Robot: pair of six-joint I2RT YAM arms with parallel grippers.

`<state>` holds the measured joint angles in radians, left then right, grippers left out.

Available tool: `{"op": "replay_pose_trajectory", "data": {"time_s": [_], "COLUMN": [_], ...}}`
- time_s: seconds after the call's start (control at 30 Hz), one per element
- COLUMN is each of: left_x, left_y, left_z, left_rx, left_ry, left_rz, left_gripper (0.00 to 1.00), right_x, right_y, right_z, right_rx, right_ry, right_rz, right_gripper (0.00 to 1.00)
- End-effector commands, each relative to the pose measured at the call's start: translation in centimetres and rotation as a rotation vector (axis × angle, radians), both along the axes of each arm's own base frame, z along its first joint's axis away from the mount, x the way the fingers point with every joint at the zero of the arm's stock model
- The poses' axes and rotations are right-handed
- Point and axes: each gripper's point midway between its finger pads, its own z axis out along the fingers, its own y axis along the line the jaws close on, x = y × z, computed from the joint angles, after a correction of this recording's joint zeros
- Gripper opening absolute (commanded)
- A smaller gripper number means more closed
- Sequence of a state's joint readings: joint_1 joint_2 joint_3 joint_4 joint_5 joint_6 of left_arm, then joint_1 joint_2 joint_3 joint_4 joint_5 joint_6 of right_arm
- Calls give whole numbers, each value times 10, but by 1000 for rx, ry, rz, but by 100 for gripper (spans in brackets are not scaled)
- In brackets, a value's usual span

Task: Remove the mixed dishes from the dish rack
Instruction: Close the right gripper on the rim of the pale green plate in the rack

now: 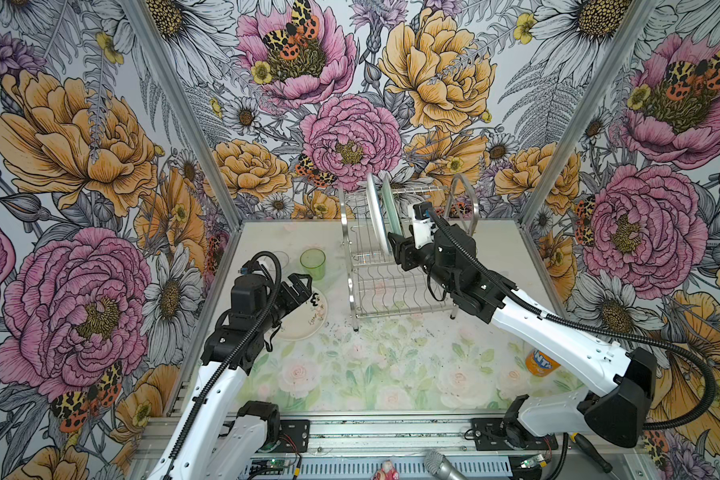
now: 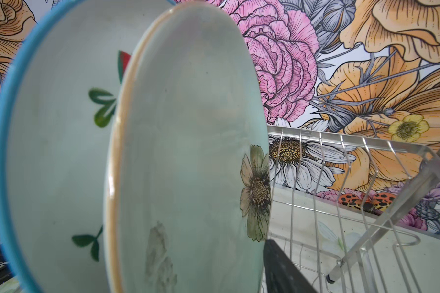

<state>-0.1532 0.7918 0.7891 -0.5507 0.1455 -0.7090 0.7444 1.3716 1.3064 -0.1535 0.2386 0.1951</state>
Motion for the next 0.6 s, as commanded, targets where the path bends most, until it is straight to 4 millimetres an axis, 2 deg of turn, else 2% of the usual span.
{"op": "replay_pose_trajectory", "data": {"time_s": [0.0,0.2,0.43,0.57], "left_x": [-1,-1,0,0], "left_y": [-1,1,0,1], "left_z": [1,-3,-5,-6], "left_rx": [14,18,17,15], "left_ry": [-15,-8,-3,0], "left_rz": [-13,-8,-11,-8], "left_gripper": [99,99,99,99], "right_x": [3,2,1,2], "right_y": [-4,-1,4,4], "right_z": [20,21,20,20], "right_rx": [38,42,46,48], "right_ry": [-35,-44,-46,-51], "right_rz": [-22,0,19,21], "right_gripper": [58,55,39,36]}}
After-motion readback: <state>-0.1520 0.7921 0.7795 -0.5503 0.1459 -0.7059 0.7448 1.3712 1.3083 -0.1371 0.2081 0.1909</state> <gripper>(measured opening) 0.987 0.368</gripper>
